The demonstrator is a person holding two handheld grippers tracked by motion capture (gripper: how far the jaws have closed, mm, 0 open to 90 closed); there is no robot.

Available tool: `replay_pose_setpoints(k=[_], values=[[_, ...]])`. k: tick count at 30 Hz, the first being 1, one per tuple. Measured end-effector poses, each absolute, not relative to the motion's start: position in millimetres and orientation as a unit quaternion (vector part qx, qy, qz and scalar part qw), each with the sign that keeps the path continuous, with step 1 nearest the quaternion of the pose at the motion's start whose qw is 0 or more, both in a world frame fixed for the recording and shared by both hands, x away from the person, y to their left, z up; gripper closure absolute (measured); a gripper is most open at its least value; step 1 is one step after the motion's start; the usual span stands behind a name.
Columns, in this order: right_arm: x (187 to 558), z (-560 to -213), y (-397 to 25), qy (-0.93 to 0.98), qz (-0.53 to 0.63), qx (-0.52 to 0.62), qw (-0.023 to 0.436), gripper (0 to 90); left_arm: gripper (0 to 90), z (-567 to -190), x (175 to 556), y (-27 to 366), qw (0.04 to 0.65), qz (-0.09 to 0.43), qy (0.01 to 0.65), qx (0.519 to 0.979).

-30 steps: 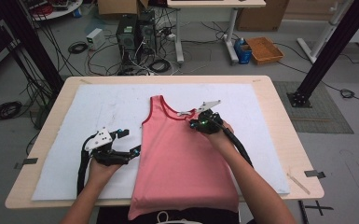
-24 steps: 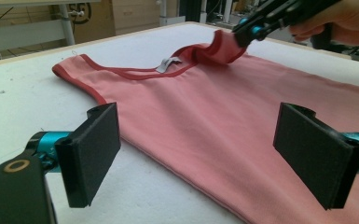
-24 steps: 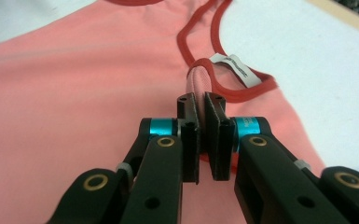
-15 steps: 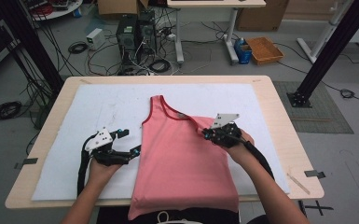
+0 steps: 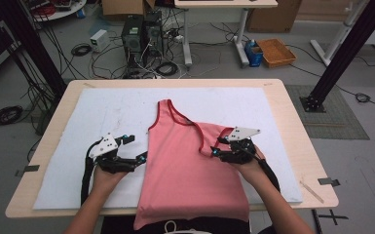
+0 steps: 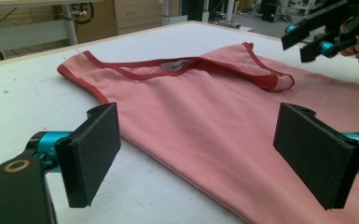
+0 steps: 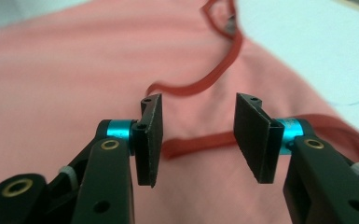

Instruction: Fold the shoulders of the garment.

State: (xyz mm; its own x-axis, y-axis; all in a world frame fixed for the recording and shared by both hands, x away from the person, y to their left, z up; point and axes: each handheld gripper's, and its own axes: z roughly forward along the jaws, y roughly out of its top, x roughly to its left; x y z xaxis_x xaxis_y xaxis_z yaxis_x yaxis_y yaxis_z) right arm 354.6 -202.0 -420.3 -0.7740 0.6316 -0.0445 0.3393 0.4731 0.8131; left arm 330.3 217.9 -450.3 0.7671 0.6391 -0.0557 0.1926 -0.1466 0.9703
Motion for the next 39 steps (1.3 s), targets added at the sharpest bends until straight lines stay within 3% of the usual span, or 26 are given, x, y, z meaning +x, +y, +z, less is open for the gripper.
replay_pose_setpoints(k=[4, 7, 8, 9, 12, 18, 20, 24, 27, 33, 39], values=[[356, -426, -191, 0.849, 0.418, 0.283, 0.154, 55.9, 14.9, -450, 330, 218, 0.588, 0.190, 0.282, 0.734], [353, -435, -183, 0.870, 0.390, 0.268, 0.141, 64.5, 14.9, -450, 330, 218, 0.588, 0.191, 0.282, 0.734], [351, -442, -182, 0.881, 0.368, 0.261, 0.143, 71.1, 14.9, -450, 330, 218, 0.588, 0.190, 0.282, 0.734], [351, -442, -182, 0.881, 0.368, 0.261, 0.143, 71.1, 14.9, -450, 330, 218, 0.588, 0.191, 0.282, 0.734], [348, -442, -188, 0.883, 0.364, 0.250, 0.158, 82.6, 15.0, -450, 330, 218, 0.588, 0.190, 0.281, 0.734], [344, -437, -194, 0.886, 0.362, 0.231, 0.176, 81.7, 14.9, -450, 330, 218, 0.589, 0.188, 0.282, 0.733], [344, -441, -192, 0.891, 0.352, 0.229, 0.171, 75.8, 14.9, -450, 330, 218, 0.589, 0.189, 0.283, 0.733], [345, -440, -193, 0.882, 0.370, 0.240, 0.165, 53.0, 14.9, -450, 330, 218, 0.588, 0.190, 0.282, 0.734], [347, -433, -203, 0.860, 0.403, 0.263, 0.169, 42.4, 14.9, -450, 330, 218, 0.589, 0.189, 0.282, 0.734], [352, -434, -243, 0.793, 0.462, 0.356, 0.173, 29.6, 14.9, -450, 330, 218, 0.589, 0.189, 0.281, 0.733], [345, -439, -265, 0.763, 0.490, 0.381, 0.181, 23.8, 14.9, -450, 330, 218, 0.589, 0.190, 0.283, 0.733]])
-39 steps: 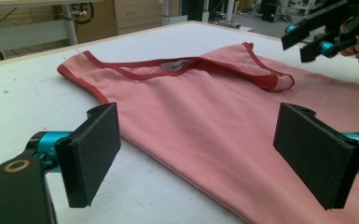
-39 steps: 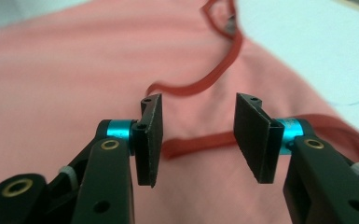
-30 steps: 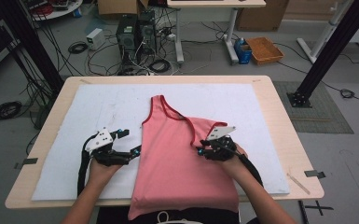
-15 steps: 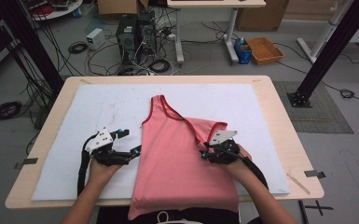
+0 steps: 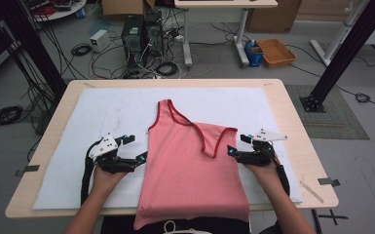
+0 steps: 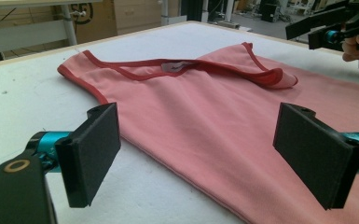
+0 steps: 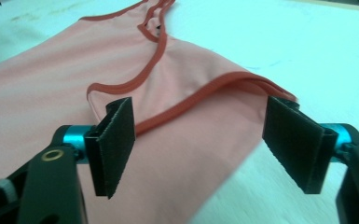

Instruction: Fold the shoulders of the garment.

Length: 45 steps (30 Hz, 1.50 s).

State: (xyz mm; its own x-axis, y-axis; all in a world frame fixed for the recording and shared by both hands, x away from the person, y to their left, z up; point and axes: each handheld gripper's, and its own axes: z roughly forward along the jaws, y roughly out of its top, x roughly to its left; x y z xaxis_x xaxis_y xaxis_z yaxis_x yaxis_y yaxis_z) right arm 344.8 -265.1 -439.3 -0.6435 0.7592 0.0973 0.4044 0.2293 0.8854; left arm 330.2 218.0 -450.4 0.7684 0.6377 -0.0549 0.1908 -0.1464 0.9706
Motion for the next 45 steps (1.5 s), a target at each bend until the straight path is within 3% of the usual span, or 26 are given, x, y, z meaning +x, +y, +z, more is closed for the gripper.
replay_pose_setpoints(k=[26, 45], values=[[339, -449, -264, 0.779, 0.471, 0.367, 0.194, 21.4, 15.5, -442, 343, 215, 0.591, 0.172, 0.313, 0.723], [342, -449, -266, 0.775, 0.471, 0.378, 0.184, 20.8, 15.5, -408, 457, 180, 0.543, 0.111, 0.364, 0.749]])
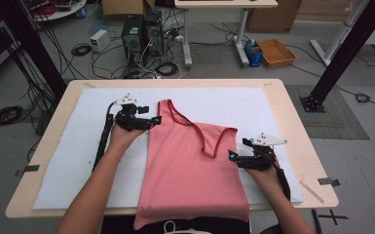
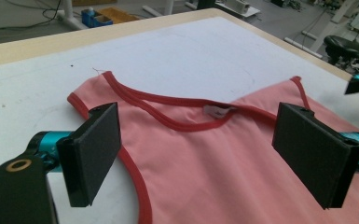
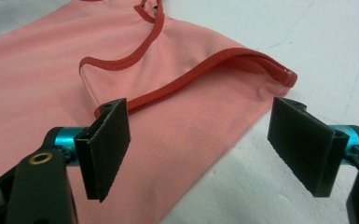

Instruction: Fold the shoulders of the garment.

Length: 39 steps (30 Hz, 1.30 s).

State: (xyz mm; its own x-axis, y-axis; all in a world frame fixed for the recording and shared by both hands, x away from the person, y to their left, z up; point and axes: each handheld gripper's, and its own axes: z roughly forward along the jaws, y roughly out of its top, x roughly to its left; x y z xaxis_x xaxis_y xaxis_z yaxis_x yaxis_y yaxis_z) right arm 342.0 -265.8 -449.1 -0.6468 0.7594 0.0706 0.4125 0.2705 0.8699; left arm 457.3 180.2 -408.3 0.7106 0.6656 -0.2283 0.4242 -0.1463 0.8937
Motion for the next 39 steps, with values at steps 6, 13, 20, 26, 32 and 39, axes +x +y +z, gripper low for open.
replay_pose_setpoints(k=[6, 13, 20, 26, 32, 39], values=[[343, -449, -267, 0.772, 0.476, 0.383, 0.177, 20.8, 15.6, -415, 479, 180, 0.526, 0.108, 0.385, 0.750], [343, -449, -267, 0.772, 0.475, 0.382, 0.181, 20.8, 15.6, -425, 513, 168, 0.485, 0.108, 0.406, 0.767], [344, -449, -269, 0.767, 0.479, 0.389, 0.174, 20.8, 15.6, -420, 545, 158, 0.447, 0.110, 0.414, 0.785], [344, -449, -269, 0.766, 0.480, 0.391, 0.174, 20.8, 16.7, -425, 564, 152, 0.442, 0.108, 0.433, 0.778], [343, -449, -269, 0.765, 0.480, 0.392, 0.175, 20.8, 19.8, -434, 575, 141, 0.398, 0.106, 0.443, 0.796], [343, -449, -269, 0.767, 0.478, 0.389, 0.179, 20.8, 54.7, -440, 575, 136, 0.359, 0.135, 0.445, 0.809]])
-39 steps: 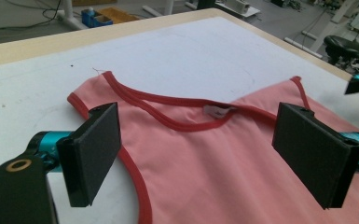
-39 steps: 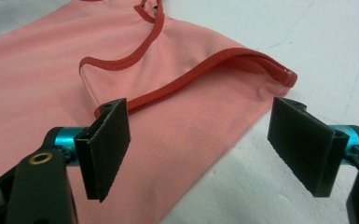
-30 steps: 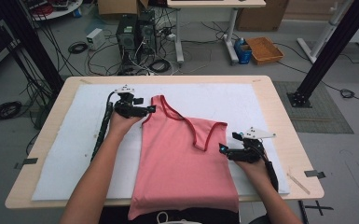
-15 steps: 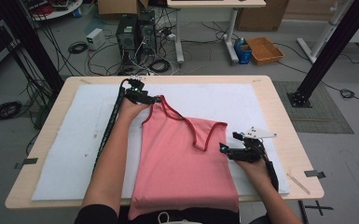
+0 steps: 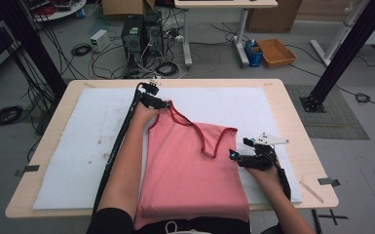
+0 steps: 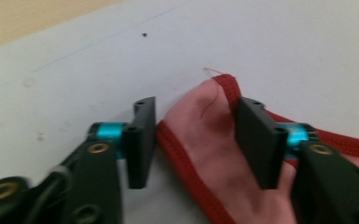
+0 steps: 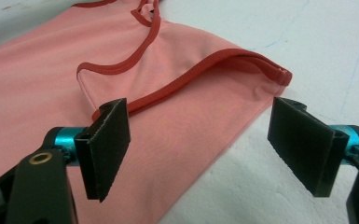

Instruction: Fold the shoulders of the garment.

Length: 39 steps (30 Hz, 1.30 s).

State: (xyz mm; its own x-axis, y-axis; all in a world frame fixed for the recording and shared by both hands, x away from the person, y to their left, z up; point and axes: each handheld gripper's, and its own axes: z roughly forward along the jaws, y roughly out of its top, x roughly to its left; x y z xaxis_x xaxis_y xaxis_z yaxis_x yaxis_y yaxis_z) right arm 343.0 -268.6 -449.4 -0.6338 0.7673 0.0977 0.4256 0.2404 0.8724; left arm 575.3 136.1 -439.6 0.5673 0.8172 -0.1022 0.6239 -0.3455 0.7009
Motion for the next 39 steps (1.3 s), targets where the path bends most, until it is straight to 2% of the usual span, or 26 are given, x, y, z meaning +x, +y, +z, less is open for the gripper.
replay_pose_setpoints(k=[2, 4, 6, 11, 24, 39], values=[[343, -449, -268, 0.767, 0.478, 0.389, 0.178, 20.8, 68.0, -439, 574, 140, 0.364, 0.126, 0.444, 0.809], [343, -449, -268, 0.767, 0.478, 0.389, 0.179, 20.8, 77.5, -441, 572, 146, 0.395, 0.106, 0.443, 0.798], [343, -449, -268, 0.767, 0.478, 0.389, 0.179, 20.8, 81.1, -445, 570, 150, 0.410, 0.096, 0.443, 0.791], [343, -449, -268, 0.768, 0.478, 0.387, 0.179, 20.8, 82.9, -441, 564, 156, 0.430, 0.102, 0.433, 0.786], [343, -449, -267, 0.770, 0.474, 0.387, 0.182, 20.8, 83.1, -396, 531, 150, 0.476, 0.124, 0.362, 0.792], [343, -449, -267, 0.772, 0.471, 0.387, 0.182, 20.8, 83.1, -395, 479, 154, 0.511, 0.121, 0.314, 0.791]])
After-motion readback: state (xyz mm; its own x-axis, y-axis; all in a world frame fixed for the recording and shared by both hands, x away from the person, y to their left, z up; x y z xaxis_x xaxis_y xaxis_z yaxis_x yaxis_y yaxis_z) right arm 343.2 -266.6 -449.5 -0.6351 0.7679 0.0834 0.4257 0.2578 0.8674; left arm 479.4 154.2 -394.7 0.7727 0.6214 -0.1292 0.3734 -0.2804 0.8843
